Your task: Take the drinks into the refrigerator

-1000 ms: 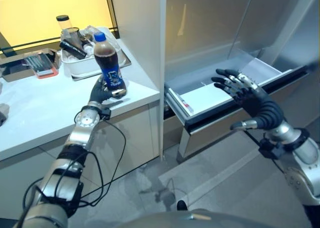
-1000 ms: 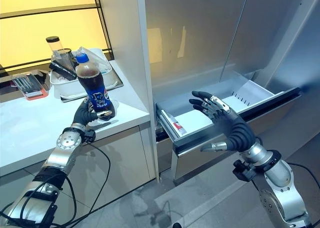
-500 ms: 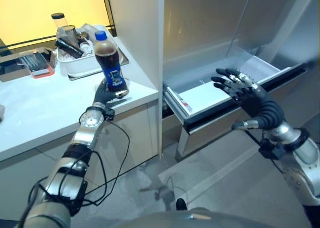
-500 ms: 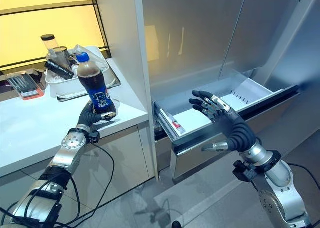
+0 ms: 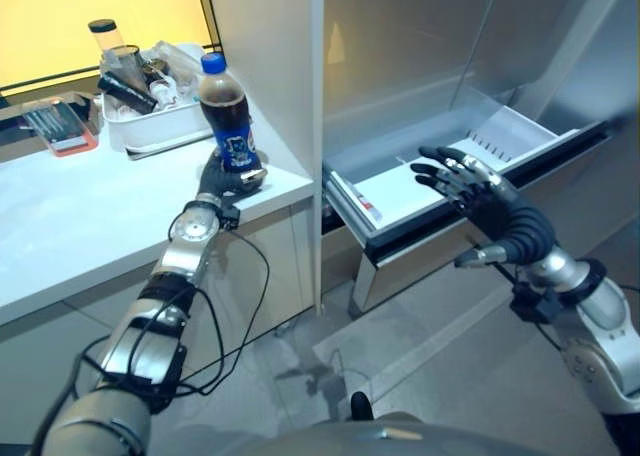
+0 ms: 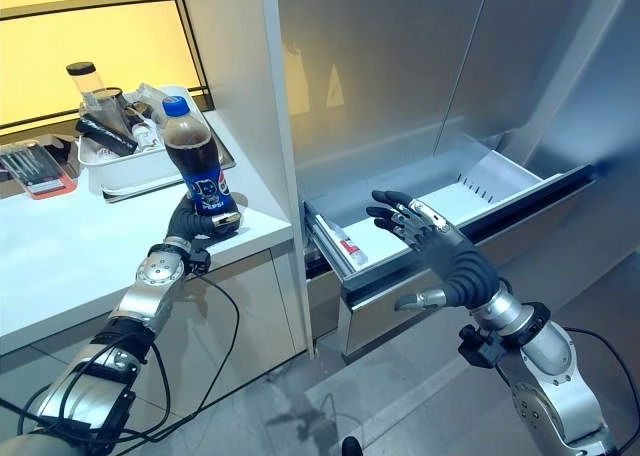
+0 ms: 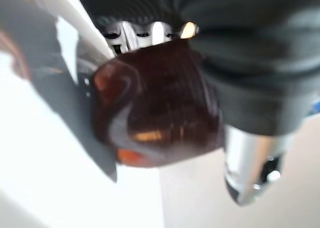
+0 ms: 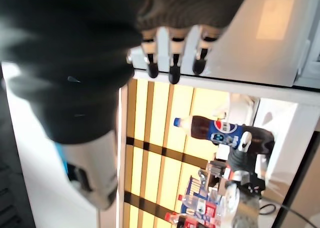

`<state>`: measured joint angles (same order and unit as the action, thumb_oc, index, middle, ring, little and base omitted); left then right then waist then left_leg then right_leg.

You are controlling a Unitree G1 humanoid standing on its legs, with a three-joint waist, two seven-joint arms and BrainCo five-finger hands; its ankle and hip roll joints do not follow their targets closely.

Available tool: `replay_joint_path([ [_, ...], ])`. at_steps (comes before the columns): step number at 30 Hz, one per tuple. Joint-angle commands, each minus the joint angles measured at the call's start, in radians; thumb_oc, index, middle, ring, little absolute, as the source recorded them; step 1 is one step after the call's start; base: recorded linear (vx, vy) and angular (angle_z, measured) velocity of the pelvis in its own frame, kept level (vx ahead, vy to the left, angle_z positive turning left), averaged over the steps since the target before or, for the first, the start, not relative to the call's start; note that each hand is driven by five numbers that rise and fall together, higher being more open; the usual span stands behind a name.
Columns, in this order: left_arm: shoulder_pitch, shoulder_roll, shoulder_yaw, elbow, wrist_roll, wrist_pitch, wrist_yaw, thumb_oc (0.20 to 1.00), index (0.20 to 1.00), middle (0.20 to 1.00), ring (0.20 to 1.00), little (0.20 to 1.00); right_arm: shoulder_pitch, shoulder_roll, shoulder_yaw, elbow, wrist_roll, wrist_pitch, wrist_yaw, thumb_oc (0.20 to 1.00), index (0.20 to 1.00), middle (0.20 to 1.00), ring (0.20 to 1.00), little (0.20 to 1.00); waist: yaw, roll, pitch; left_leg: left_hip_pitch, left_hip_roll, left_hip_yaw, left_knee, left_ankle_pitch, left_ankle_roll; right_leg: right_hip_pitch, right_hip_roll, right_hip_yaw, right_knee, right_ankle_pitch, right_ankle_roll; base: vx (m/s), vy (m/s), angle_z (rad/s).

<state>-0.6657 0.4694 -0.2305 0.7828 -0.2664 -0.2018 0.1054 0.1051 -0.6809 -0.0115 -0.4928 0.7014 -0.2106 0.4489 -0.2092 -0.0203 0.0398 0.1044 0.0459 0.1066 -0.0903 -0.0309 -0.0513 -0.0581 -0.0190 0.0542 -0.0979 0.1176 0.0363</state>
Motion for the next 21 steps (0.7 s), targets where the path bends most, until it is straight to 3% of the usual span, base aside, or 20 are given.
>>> replay_joint_path([
  [1,-0.210,0.011,-0.029,0.083,0.014,-0.036,0.019,1.000,1.000,1.000,1.000,1.000,-0.035,-0.027,-0.029,-0.058,0.061,-0.027,-0.005,1.000,1.000,1.000,1.000,1.000,-0.017,-0.013,0.032,0.039,-0.021,-0.051,0.003,-0.039,0.027,0.096,0.001,-0.012,0.045,-0.106,0.054,0.00,0.000,0.00],
  [2,-0.212,0.010,-0.029,0.085,0.015,-0.036,0.019,1.000,1.000,1.000,1.000,1.000,-0.032,-0.026,-0.031,-0.057,0.060,-0.027,-0.005,1.000,1.000,1.000,1.000,1.000,-0.017,-0.013,0.031,0.038,-0.021,-0.052,0.003,-0.038,0.026,0.095,0.001,-0.013,0.045,-0.107,0.054,0.00,0.000,0.00],
  [3,-0.210,0.009,-0.029,0.082,0.014,-0.037,0.018,0.586,0.586,0.586,0.586,0.586,-0.025,-0.024,-0.035,-0.058,0.060,-0.027,-0.004,1.000,1.000,1.000,1.000,1.000,-0.017,-0.013,0.031,0.038,-0.021,-0.053,0.003,-0.039,0.026,0.096,0.000,-0.015,0.045,-0.108,0.054,0.00,0.000,0.00],
  [4,-0.210,0.008,-0.029,0.082,0.014,-0.037,0.018,0.341,0.341,0.341,0.341,0.341,-0.024,-0.024,-0.035,-0.058,0.060,-0.027,-0.004,1.000,1.000,1.000,1.000,1.000,-0.017,-0.013,0.031,0.038,-0.021,-0.053,0.003,-0.039,0.026,0.096,0.000,-0.015,0.045,-0.108,0.054,0.00,0.000,0.00],
  [5,-0.213,0.004,-0.028,0.092,0.018,-0.036,0.024,0.200,0.200,0.200,0.200,0.200,-0.018,-0.019,-0.035,-0.059,0.059,-0.026,-0.002,1.000,1.000,1.000,1.000,1.000,-0.018,-0.013,0.029,0.039,-0.022,-0.054,0.003,-0.041,0.026,0.099,0.000,-0.018,0.043,-0.110,0.054,0.00,0.000,0.00],
  [21,-0.196,-0.019,-0.022,0.082,0.028,-0.034,0.040,0.200,0.200,0.200,0.200,0.200,0.002,0.000,-0.030,-0.058,0.051,-0.026,-0.002,1.000,1.000,1.000,1.000,1.000,-0.011,-0.015,0.024,0.041,-0.024,-0.066,0.003,-0.045,0.027,0.116,-0.004,-0.026,0.033,-0.113,0.053,0.00,0.000,0.00],
])
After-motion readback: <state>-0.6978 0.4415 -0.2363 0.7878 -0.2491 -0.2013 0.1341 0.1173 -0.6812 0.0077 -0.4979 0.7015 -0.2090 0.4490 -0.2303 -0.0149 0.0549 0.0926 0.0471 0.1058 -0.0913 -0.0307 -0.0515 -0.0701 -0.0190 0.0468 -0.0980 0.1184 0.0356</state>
